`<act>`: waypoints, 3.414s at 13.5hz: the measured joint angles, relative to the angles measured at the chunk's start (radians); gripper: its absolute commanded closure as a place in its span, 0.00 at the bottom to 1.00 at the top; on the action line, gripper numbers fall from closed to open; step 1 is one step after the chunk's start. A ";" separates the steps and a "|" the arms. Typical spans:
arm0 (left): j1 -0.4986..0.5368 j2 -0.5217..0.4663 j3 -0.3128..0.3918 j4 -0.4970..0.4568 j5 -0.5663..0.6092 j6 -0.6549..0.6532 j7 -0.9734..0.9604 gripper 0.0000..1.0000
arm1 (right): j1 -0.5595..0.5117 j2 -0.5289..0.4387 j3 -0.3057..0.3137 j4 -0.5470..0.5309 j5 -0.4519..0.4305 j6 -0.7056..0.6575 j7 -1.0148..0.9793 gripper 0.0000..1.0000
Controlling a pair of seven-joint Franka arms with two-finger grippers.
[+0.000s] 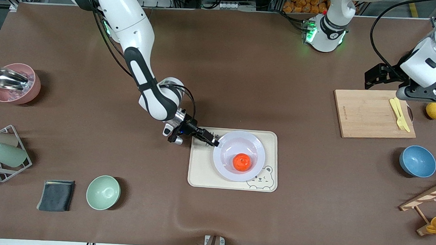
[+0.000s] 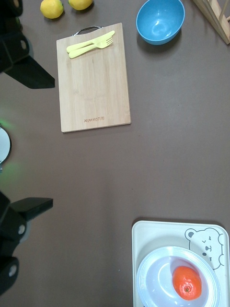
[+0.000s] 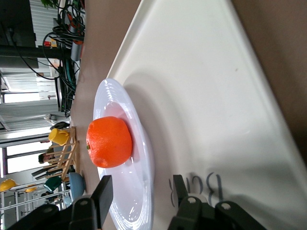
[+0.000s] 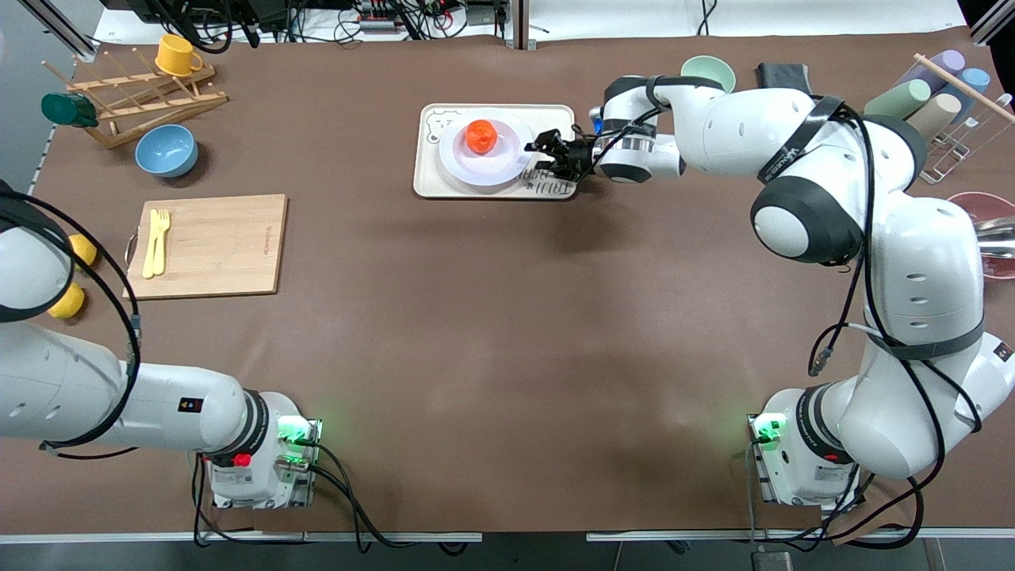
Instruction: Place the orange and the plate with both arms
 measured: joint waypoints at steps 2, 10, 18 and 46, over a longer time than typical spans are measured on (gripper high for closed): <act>0.000 -0.006 0.000 0.000 0.000 0.001 0.000 0.00 | -0.015 0.000 0.000 0.007 -0.142 0.000 0.146 0.42; 0.003 -0.029 -0.001 -0.002 0.000 0.001 -0.002 0.00 | -0.129 -0.063 -0.003 0.039 -0.788 -0.155 0.757 0.41; 0.024 -0.030 0.004 -0.003 0.000 0.012 -0.003 0.00 | -0.373 -0.138 -0.086 0.049 -1.123 -0.582 0.775 0.14; -0.004 -0.035 -0.008 -0.010 0.000 0.009 -0.018 0.00 | -0.636 -0.808 -0.080 0.016 -2.056 -1.018 0.684 0.00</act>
